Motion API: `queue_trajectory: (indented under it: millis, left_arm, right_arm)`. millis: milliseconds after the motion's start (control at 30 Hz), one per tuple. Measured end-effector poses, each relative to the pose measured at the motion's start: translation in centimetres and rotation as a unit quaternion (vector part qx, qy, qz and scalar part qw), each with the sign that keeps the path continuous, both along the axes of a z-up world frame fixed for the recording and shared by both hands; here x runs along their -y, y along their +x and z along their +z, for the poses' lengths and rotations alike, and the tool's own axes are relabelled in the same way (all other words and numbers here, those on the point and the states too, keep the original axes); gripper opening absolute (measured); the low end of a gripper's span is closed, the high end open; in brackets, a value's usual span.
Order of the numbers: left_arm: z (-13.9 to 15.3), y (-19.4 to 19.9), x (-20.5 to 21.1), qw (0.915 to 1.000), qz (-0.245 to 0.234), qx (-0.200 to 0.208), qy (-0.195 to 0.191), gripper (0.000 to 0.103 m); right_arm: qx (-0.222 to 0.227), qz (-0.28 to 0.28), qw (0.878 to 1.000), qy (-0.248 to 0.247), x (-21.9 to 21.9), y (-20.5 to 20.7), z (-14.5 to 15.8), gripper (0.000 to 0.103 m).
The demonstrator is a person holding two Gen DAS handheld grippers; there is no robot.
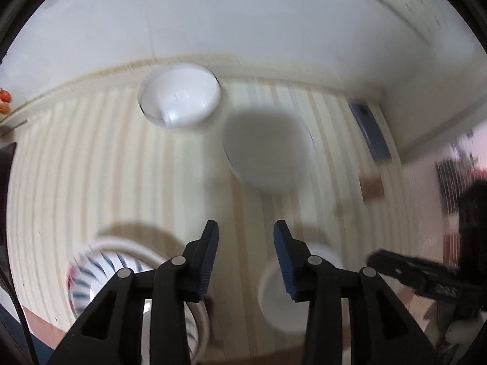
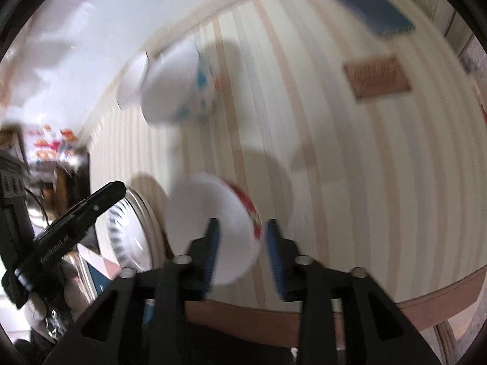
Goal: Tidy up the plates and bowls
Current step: 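Nest the held bowl with the blue-dotted bowl and grip both rims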
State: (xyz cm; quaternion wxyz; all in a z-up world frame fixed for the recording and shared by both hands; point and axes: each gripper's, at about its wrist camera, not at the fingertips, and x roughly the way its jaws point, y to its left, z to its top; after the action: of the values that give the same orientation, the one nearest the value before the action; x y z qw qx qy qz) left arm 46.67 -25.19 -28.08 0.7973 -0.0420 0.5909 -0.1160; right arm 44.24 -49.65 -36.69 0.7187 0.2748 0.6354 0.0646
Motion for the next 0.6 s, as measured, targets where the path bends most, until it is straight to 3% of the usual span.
queue_trajectory:
  millis: [33, 200, 533, 600]
  left_arm:
    - [-0.1, 1.4, -0.4, 1.0, 0.01, 0.0, 0.0, 0.035]
    - [-2.0, 6.5, -0.9, 0.9994, 0.031, -0.016, 0.001, 0.035]
    - [-7.6, 10.0, 0.8, 0.9973, 0.011, -0.071, 0.011, 0.034]
    - [-8.0, 10.2, 0.9, 0.9974, 0.008, -0.071, 0.005, 0.018]
  right_arm:
    - [0.011, -0.007, 1.0, 0.002, 0.3, 0.8, 0.6, 0.055]
    - [0.043, -0.034, 0.998, 0.005, 0.5, 5.5, 1.0, 0.056]
    - [0.035, -0.046, 0.998, 0.019, -1.8, 12.7, -3.3, 0.056]
    - [0.031, -0.039, 0.999, 0.012, -2.4, 13.7, -4.3, 0.053]
